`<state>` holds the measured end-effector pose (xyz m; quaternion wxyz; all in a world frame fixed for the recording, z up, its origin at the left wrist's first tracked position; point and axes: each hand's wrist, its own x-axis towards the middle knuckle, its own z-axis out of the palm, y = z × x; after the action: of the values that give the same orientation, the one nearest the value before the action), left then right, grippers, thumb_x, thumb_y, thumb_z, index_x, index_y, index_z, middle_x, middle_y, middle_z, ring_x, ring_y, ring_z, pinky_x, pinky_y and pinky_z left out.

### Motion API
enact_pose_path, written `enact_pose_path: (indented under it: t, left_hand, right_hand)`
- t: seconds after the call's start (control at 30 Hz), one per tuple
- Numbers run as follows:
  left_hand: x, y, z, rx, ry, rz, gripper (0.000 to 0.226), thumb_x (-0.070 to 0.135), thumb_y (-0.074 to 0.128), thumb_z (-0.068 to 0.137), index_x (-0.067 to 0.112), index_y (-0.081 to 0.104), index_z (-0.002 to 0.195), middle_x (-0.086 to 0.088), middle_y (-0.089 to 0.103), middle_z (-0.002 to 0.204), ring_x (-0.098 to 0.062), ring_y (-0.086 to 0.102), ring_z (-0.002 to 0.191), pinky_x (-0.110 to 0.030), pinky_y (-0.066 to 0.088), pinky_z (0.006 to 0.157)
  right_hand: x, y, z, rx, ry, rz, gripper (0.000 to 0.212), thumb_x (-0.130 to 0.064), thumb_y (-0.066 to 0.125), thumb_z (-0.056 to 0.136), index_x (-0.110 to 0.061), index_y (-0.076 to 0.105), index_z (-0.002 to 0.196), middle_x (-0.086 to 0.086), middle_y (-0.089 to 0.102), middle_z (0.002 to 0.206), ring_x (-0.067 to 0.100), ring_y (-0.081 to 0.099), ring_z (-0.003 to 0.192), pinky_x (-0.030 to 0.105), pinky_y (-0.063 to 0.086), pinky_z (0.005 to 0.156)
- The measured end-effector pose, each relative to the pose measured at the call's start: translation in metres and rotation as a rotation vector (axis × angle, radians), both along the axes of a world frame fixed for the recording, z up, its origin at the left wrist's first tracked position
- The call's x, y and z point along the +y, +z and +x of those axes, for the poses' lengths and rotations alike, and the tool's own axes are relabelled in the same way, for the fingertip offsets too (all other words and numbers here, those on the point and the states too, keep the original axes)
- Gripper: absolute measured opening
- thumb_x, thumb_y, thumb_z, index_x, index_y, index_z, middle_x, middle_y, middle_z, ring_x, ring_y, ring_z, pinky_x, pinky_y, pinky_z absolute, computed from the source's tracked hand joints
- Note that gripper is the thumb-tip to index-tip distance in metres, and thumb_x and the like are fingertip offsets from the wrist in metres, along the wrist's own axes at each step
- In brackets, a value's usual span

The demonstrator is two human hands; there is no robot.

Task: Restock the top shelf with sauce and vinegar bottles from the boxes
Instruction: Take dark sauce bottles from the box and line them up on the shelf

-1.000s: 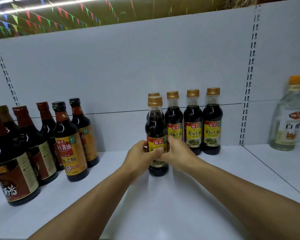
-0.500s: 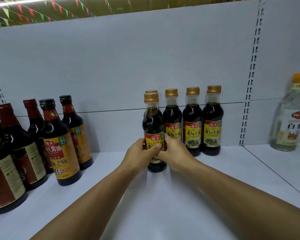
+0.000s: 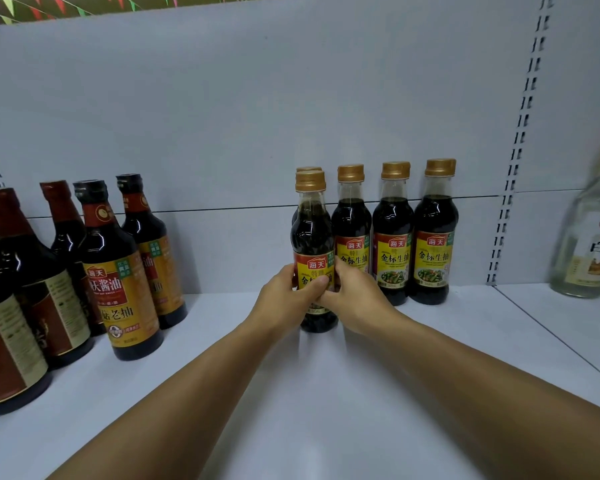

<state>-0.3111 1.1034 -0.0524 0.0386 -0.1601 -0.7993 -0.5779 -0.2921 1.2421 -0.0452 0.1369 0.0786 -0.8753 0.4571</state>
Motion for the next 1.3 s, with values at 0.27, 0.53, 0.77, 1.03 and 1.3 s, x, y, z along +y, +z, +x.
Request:
enact_pose_path:
  t: [0.27, 0.53, 0.77, 1.03, 1.3]
  left_hand:
    - [0.005, 0.005, 0.004, -0.080, -0.037, 0.048, 0.033, 0.030, 0.058, 0.097, 0.025, 0.051, 0.128, 0.002, 0.069, 0.115, -0.016, 0.066, 0.106, -0.038, 0.053, 0.095]
    - [0.005, 0.005, 0.011, -0.075, 0.016, 0.003, 0.026, 0.030, 0.050, 0.100, 0.024, 0.058, 0.124, 0.004, 0.072, 0.108, -0.015, 0.067, 0.104, -0.043, 0.050, 0.100]
    - [0.006, 0.009, 0.021, -0.115, 0.014, 0.002, 0.027, 0.030, 0.049, 0.101, 0.023, 0.053, 0.127, 0.004, 0.070, 0.112, -0.011, 0.066, 0.103, -0.029, 0.051, 0.089]
    - [-0.006, 0.023, 0.067, -0.163, 0.043, -0.056, 0.047, 0.028, 0.043, 0.104, 0.007, 0.032, 0.145, -0.006, 0.053, 0.130, -0.011, 0.044, 0.101, -0.027, 0.035, 0.086]
    - [-0.031, 0.033, 0.131, -0.128, 0.003, -0.136, 0.054, 0.031, 0.042, 0.104, 0.015, 0.025, 0.152, -0.002, 0.036, 0.155, -0.017, 0.039, 0.136, -0.025, 0.029, 0.095]
  right_hand:
    - [-0.005, -0.001, 0.003, -0.002, -0.145, 0.066, 0.047, -0.034, 0.074, 0.083, -0.019, 0.049, 0.120, -0.002, 0.065, 0.104, 0.018, 0.062, 0.095, 0.036, 0.054, 0.084]
    - [-0.011, 0.000, 0.006, 0.016, -0.202, 0.101, 0.048, -0.037, 0.071, 0.083, -0.017, 0.042, 0.116, 0.000, 0.061, 0.098, 0.020, 0.061, 0.089, 0.038, 0.054, 0.077]
    - [-0.013, 0.002, 0.009, -0.010, -0.178, 0.090, 0.054, -0.032, 0.072, 0.083, -0.017, 0.042, 0.124, 0.000, 0.062, 0.105, 0.021, 0.061, 0.095, 0.039, 0.054, 0.082]
    - [-0.014, 0.008, 0.041, -0.017, -0.118, 0.072, 0.053, -0.041, 0.075, 0.078, -0.024, 0.049, 0.121, -0.006, 0.065, 0.108, 0.014, 0.062, 0.098, 0.029, 0.051, 0.078]
    - [-0.033, 0.019, 0.119, 0.022, -0.066, 0.066, 0.031, -0.034, 0.066, 0.089, -0.024, 0.057, 0.118, -0.007, 0.064, 0.108, 0.014, 0.061, 0.100, 0.032, 0.053, 0.081]
